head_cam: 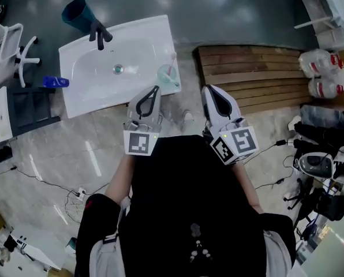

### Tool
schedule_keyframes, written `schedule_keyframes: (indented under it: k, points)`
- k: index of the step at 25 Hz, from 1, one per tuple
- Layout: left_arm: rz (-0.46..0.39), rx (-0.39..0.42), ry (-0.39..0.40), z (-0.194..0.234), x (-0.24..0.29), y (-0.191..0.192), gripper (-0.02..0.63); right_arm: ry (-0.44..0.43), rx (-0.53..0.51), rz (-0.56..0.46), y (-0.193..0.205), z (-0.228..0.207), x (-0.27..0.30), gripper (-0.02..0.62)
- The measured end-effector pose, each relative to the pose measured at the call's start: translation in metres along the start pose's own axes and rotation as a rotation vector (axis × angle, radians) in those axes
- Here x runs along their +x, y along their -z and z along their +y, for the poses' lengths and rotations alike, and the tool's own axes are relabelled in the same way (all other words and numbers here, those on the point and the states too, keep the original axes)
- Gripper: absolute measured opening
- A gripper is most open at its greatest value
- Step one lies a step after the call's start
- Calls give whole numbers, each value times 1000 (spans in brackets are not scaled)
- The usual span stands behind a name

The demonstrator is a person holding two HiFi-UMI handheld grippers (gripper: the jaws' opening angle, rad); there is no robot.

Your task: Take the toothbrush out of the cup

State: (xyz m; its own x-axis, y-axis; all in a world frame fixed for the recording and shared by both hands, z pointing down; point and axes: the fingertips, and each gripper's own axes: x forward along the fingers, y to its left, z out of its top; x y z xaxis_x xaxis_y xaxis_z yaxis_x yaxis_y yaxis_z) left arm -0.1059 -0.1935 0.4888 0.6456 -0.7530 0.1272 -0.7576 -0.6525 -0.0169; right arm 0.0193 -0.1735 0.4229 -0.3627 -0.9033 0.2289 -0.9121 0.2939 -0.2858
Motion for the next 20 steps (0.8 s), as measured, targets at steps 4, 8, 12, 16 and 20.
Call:
schedule_keyframes:
  k: [4, 8, 12, 16, 20]
  points:
    - [33, -3, 78, 2, 10, 22, 2, 73, 28, -6, 7, -3, 1, 3]
    - [85, -2, 168, 3, 19, 44, 2, 142, 63, 16, 17, -1, 7, 3]
    - [85, 42, 230, 2, 39, 62, 2, 175, 72, 25, 22, -6, 19, 3]
    - [95, 89, 291, -10, 46, 74, 2, 215, 85, 36, 24, -14, 12, 3]
    - [125, 126, 342, -14, 51, 90, 2, 245, 89, 39, 24, -18, 11, 3]
